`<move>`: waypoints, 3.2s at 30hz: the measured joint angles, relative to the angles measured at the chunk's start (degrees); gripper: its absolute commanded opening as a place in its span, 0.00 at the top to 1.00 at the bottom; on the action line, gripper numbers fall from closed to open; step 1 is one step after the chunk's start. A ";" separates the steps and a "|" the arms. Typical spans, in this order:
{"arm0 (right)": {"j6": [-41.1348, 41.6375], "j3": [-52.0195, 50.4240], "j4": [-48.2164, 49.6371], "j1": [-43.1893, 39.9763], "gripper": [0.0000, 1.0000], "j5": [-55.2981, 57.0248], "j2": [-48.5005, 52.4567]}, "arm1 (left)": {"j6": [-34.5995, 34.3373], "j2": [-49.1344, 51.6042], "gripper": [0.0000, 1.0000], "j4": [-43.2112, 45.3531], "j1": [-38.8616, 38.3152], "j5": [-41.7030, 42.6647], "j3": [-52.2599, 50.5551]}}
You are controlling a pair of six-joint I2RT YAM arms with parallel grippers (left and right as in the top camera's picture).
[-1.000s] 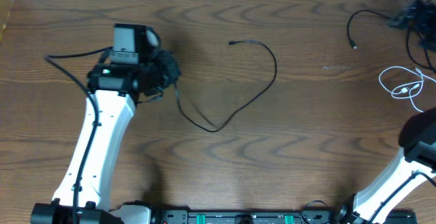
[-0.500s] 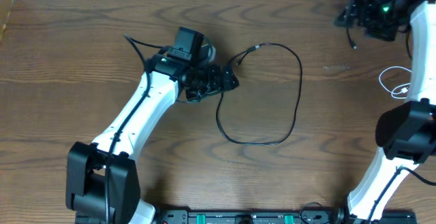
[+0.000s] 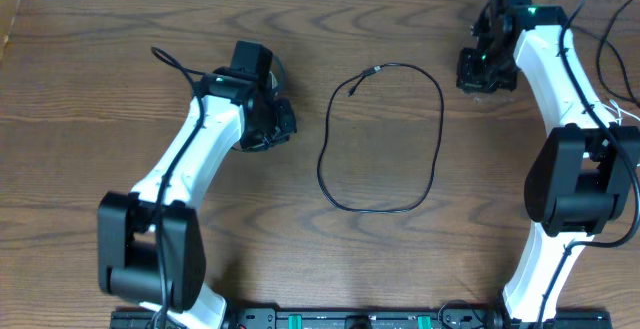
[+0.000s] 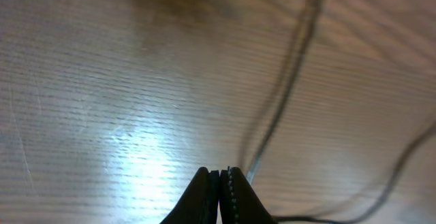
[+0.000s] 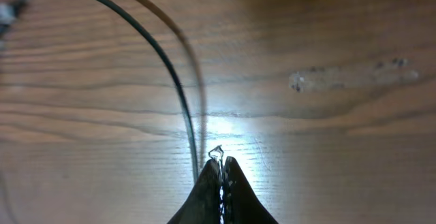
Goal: Untangle cables
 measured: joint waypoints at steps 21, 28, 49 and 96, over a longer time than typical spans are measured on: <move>5.14 -15.41 11.56 12.26 0.99 4.94 -0.02 | 0.04 10.75 0.92 8.59 -5.62 1.70 -0.04; 6.86 -15.41 14.16 15.04 0.99 -0.33 -0.02 | -4.83 10.75 0.93 13.25 -7.69 3.82 -0.04; 8.63 -15.43 15.47 16.28 0.99 -1.57 -0.02 | 10.27 10.64 0.92 8.22 1.14 -5.62 -1.14; 11.28 -8.48 20.31 20.17 0.88 -12.24 6.64 | 3.67 4.22 0.93 3.39 8.94 -5.46 0.28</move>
